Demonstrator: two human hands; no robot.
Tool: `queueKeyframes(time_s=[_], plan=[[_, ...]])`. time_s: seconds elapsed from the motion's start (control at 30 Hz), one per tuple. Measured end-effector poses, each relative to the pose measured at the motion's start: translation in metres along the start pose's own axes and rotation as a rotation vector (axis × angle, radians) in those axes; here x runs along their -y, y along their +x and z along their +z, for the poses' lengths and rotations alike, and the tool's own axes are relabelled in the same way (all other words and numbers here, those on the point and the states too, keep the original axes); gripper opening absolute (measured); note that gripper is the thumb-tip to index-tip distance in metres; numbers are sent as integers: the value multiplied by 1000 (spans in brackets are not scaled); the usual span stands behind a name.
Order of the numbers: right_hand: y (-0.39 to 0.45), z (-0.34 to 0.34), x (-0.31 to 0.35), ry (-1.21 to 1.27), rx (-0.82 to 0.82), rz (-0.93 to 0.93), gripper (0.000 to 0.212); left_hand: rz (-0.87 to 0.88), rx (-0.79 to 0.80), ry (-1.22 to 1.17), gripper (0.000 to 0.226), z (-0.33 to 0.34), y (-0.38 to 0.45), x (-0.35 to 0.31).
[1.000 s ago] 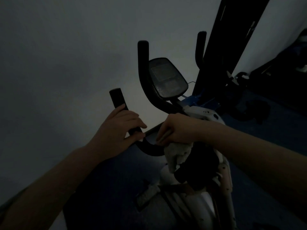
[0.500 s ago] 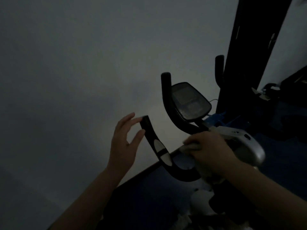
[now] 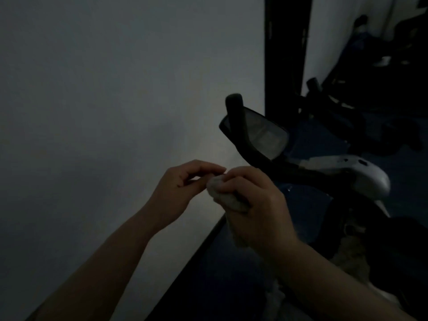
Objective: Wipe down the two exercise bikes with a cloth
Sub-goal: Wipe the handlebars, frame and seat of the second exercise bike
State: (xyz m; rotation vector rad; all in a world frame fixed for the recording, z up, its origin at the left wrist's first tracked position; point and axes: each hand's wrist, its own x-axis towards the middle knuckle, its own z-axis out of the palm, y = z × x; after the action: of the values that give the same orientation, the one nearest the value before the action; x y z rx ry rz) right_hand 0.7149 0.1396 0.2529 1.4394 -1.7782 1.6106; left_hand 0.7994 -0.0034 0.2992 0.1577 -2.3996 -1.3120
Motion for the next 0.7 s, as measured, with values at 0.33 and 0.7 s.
queueKeyframes(time_s=[0.33,0.7], plan=[[-46,1,12,-411,-38,49,11,477,299,363,18,0,26,1],[-103,-8,22,-456,-470,340,14,797,611,849,25,43,22,-16]])
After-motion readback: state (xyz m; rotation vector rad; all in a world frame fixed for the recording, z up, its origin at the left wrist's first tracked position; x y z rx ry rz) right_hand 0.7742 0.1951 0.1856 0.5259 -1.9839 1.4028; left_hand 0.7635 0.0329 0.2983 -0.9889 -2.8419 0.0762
